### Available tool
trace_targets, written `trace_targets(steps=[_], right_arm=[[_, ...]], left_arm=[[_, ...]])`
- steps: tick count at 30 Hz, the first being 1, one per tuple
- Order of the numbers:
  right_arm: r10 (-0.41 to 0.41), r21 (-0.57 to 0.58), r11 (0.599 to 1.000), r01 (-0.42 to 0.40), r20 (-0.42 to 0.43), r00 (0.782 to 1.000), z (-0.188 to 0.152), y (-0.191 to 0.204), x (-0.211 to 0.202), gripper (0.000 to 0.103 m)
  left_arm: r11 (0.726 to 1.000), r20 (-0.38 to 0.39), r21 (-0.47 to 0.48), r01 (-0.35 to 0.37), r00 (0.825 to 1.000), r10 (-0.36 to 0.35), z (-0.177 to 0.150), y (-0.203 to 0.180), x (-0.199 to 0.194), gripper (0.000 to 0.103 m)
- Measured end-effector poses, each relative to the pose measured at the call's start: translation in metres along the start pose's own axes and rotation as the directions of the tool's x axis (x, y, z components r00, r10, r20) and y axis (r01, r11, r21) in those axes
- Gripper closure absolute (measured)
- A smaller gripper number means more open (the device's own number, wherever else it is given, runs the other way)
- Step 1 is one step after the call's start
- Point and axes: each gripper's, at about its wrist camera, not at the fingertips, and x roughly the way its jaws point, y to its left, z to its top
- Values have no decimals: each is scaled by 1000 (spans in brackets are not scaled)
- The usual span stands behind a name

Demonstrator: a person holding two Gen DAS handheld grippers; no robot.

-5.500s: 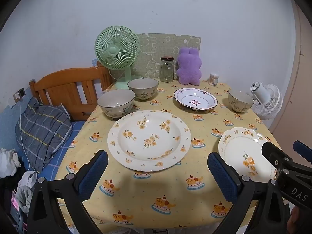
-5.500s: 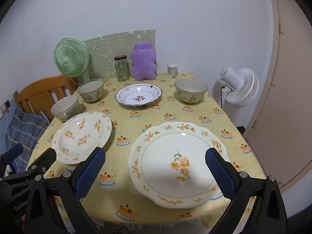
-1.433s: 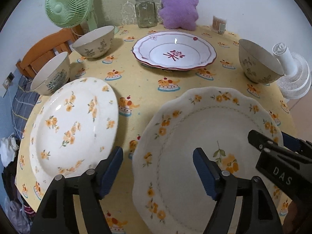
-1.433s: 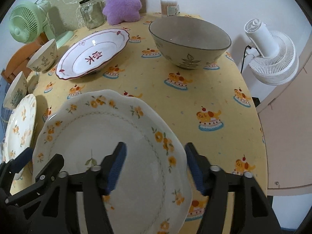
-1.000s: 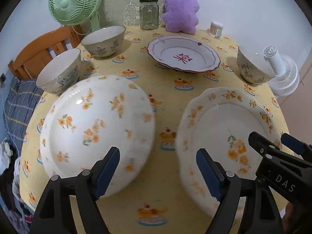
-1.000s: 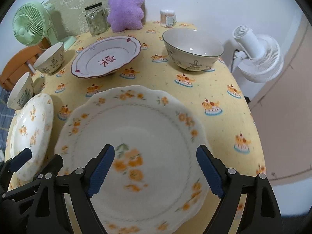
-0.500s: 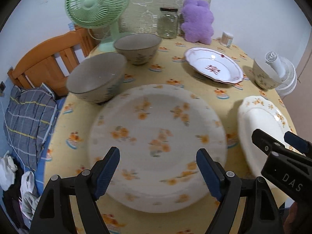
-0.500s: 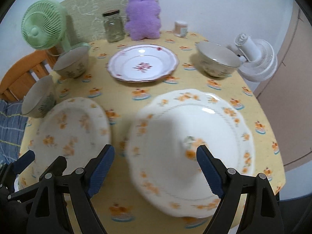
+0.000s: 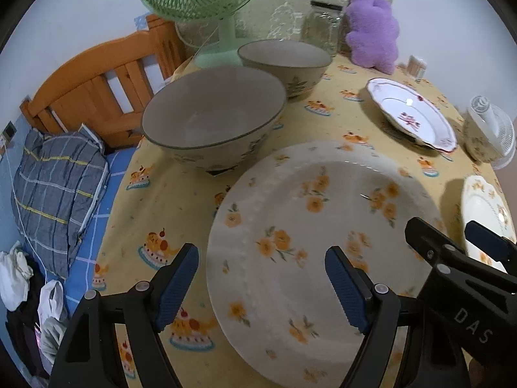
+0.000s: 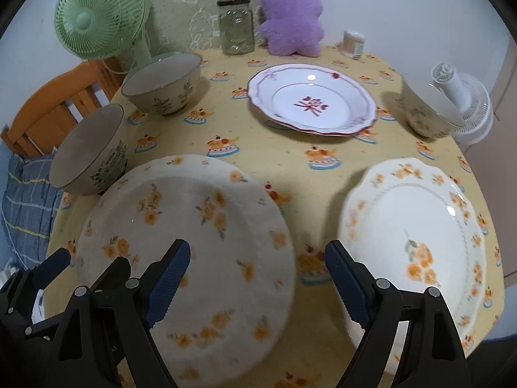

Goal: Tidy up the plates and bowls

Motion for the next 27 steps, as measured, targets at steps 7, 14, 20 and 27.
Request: trace_targets(steps=[7, 14, 20, 27], right_arm=[[-12, -15, 1000, 12, -24, 1000, 8, 6, 23, 25], [1, -3, 1000, -1, -68, 998, 9, 4, 41, 33], [-18, -13, 1000, 17, -81, 997, 7, 3, 38, 39], [-12, -19, 1000, 10, -116, 993, -13, 2, 25, 39]], left_arm=[[1000, -24, -6, 5, 1000, -5, 4, 1, 17, 26], [1000, -35, -2, 0, 999, 0, 3, -2, 24, 31], [1000, -46, 0, 3, 999, -3, 1, -1, 22, 31], [1000, -79, 12, 19, 997, -18, -21, 2, 10, 31]])
